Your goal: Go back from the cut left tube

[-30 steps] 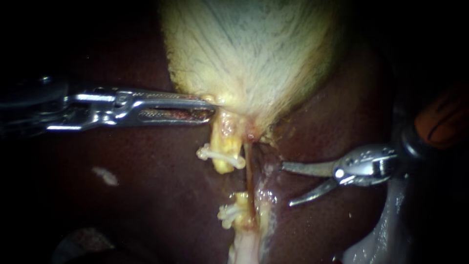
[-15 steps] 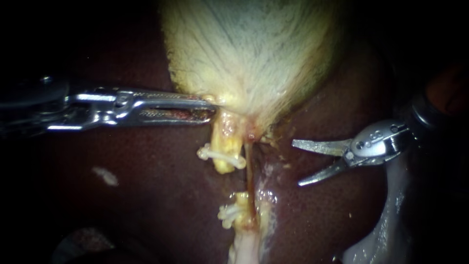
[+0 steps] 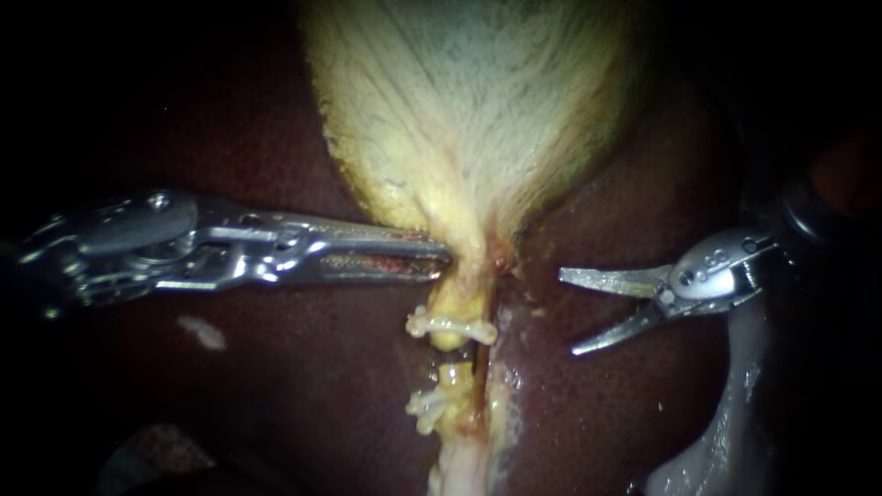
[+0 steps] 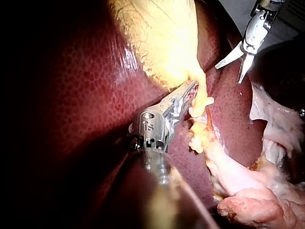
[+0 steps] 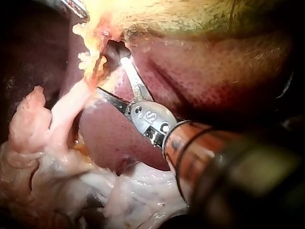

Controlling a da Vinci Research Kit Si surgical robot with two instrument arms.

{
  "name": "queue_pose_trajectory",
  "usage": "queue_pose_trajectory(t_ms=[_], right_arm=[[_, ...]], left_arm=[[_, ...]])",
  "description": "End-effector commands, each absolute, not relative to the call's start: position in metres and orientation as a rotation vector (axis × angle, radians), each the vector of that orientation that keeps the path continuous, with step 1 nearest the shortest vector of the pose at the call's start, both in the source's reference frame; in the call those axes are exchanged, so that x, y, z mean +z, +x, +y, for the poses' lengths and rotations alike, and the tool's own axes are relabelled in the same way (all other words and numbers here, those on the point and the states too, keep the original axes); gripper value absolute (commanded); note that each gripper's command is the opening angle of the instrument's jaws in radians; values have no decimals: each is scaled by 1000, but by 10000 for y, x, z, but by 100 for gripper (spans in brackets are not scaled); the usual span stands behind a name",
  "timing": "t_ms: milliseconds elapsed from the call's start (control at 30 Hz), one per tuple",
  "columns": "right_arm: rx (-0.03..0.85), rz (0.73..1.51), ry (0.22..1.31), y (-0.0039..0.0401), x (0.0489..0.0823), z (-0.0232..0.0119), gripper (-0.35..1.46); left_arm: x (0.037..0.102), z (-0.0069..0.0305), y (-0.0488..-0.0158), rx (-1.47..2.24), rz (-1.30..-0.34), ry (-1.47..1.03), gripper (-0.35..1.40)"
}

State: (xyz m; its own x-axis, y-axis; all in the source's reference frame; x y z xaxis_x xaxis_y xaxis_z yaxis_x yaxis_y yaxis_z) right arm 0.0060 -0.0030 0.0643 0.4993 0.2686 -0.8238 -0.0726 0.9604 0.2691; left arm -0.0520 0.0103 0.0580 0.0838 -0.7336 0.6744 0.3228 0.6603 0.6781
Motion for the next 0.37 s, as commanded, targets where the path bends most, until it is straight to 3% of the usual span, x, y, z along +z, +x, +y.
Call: queue_pose_trajectory(t_ms=[33, 367], right_arm=[[207, 1029, 210, 61, 642, -30, 143], [207, 1029, 210, 60, 643, -30, 143]], left_arm=[[580, 104, -519, -821, -1255, 403, -35], [579, 106, -519, -821, -1256, 404, -35]])
